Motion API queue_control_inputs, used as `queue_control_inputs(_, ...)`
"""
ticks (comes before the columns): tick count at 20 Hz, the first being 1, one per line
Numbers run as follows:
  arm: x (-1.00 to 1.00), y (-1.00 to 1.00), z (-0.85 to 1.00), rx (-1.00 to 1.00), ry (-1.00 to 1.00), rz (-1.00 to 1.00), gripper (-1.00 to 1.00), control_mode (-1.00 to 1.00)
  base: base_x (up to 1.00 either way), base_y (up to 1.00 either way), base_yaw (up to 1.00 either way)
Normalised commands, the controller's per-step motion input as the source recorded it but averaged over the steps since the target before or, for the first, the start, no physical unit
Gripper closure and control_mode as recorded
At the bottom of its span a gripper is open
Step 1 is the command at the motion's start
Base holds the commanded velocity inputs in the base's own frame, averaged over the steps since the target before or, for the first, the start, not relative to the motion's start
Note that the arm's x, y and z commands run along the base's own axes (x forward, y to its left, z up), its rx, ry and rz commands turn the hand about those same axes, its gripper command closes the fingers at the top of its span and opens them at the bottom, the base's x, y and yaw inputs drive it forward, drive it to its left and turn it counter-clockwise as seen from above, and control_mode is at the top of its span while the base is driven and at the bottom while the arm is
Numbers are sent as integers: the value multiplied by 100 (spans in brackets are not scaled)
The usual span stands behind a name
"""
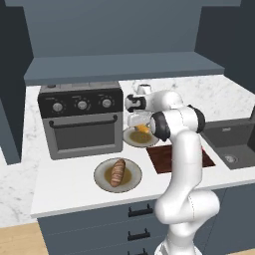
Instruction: From the different types of pastries on the counter, select a croissant and place it on the cutting board. Then retrieve a jar of jam from the cabinet and place it alongside the croissant on the cutting board.
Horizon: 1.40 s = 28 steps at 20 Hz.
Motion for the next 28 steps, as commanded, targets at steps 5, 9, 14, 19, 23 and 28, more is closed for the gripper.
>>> queue_control_inputs(5, -10, -2, 47, 0, 0, 2, 100, -100, 0, 0, 0)
queue_control_inputs(9, -97, -6, -59, 0, -13, 0, 100, -100, 0, 0, 0)
queue_control_inputs(14, -100, -14, -97, 0, -18, 0, 100, -100, 0, 0, 0)
queue_control_inputs(19, -100, -26, -74, 0, -20, 0, 100, -100, 0, 0, 0)
queue_control_inputs(23, -91, -19, -41, 3, -8, -1, 100, -100, 0, 0, 0)
queue_control_inputs(28, -18, 1, -11, 1, 0, 0, 100, -100, 0, 0, 0)
